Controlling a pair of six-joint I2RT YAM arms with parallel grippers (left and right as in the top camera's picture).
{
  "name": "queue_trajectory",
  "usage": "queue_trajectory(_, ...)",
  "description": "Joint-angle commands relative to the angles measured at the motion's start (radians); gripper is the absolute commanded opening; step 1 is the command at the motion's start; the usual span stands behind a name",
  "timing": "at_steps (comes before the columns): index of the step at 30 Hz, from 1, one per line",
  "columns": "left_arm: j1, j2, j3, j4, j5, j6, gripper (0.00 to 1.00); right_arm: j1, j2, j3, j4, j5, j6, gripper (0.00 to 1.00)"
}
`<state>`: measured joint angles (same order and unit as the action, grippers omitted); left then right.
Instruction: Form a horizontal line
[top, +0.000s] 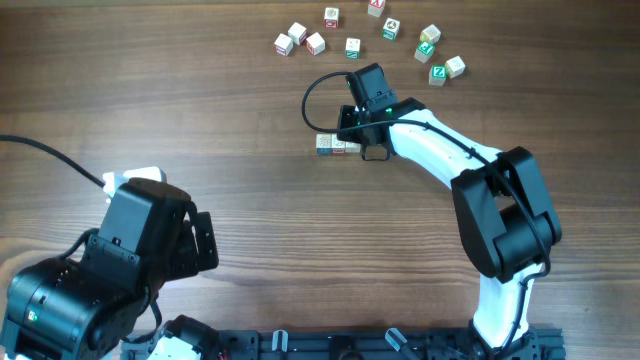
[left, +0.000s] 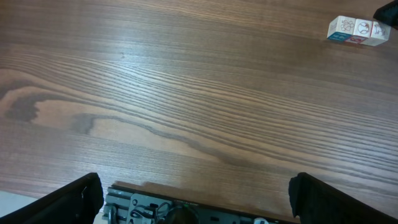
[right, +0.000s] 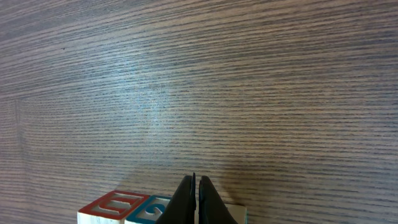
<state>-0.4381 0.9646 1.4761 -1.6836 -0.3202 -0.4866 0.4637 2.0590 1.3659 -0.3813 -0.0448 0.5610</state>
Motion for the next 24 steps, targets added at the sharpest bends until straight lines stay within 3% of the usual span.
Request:
queue_trajectory(1, 0.0, -0.002, -0.002, 0.0, -0.003, 0.008, 1.0, 0.004, 0.021, 0.021, -0.001, -0.009, 0.015, 0.05)
queue_trajectory(13, 0.0, -0.002, -0.002, 0.0, -0.003, 0.008, 1.0, -0.003, 0.018, 0.037, 0.07, 0.119, -0.007, 0.04)
queue_trajectory(18, 0.0, -0.002, -0.002, 0.0, -0.003, 0.008, 1.0, -0.02, -0.08, 0.2, -0.077, 0.178, -0.073, 0.05)
queue_trajectory(22, 0.0, -0.002, -0.002, 0.0, -0.003, 0.008, 1.0, -0.02, -0.257, 0.349, -0.276, 0.274, -0.145, 0.05)
queue_trajectory(24, 0.0, -0.002, -0.002, 0.0, -0.003, 0.008, 1.0, -0.02, -0.357, 0.383, -0.339, 0.303, -0.144, 0.1)
